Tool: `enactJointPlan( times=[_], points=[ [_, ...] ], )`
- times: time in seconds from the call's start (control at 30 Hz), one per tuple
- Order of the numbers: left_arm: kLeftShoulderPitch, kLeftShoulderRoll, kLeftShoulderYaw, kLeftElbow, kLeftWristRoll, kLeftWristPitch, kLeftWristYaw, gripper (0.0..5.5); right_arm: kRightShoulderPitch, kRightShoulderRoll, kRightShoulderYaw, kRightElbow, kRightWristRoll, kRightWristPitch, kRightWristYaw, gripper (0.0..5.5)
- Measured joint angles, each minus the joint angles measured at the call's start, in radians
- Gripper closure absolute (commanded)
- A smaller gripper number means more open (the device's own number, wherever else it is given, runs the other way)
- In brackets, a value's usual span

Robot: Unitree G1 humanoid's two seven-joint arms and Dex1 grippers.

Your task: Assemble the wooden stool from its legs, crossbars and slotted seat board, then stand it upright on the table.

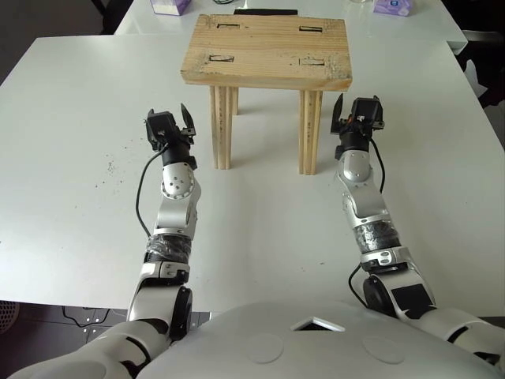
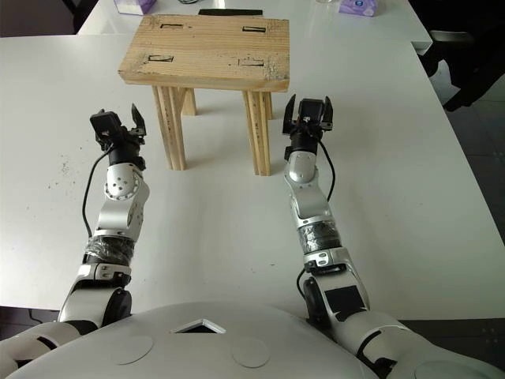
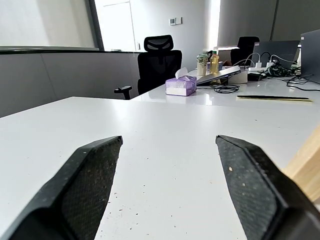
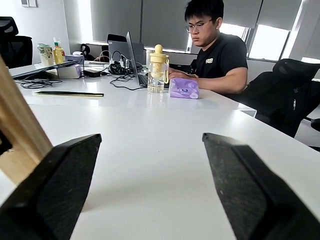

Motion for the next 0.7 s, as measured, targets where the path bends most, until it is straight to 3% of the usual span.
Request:
enactJointPlan(
  times=[0.7],
  points=[
    [-0.115,-0.071,0.08,0.124,0.017,0.028,-0.042,2.02,-0.1,0.077,-0.08,0.19,-0.04,-0.081,-0.001,1.77]
  ],
)
